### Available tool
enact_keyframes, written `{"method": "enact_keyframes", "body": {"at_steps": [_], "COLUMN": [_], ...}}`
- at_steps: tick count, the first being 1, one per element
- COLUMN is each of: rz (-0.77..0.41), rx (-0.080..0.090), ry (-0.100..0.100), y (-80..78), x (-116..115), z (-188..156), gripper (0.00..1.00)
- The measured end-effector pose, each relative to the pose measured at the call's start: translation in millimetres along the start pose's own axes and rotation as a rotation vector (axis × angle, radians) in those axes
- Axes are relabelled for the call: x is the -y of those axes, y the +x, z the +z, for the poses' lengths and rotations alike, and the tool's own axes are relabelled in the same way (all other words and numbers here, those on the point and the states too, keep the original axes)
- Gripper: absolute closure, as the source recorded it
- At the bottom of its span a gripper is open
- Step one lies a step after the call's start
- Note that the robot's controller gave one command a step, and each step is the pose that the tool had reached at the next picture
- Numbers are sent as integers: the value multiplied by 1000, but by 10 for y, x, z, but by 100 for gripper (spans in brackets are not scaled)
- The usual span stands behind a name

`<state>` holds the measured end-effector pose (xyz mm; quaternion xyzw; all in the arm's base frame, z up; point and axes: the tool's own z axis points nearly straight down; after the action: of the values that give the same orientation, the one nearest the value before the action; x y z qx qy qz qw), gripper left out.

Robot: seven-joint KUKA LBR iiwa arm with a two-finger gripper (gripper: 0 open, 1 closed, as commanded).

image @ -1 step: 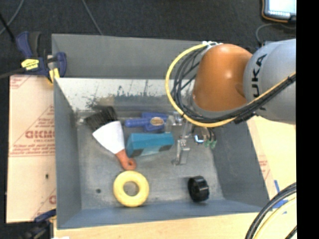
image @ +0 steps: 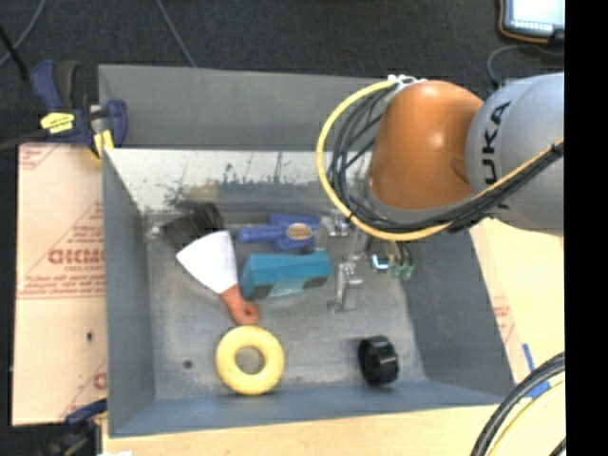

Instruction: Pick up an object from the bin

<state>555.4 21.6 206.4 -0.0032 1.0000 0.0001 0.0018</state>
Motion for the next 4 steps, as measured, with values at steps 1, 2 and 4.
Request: {"method": "enact_keyframes", "body": {"at_steps": [1, 2, 4], "rz": [44, 40, 2], "rx": [1, 4, 7], "ry": [0, -2, -1], "y": [-339, -547, -591], "x": [-193, -304, -194], "z": [195, 418, 1343], "gripper": [0, 0, 100]}}
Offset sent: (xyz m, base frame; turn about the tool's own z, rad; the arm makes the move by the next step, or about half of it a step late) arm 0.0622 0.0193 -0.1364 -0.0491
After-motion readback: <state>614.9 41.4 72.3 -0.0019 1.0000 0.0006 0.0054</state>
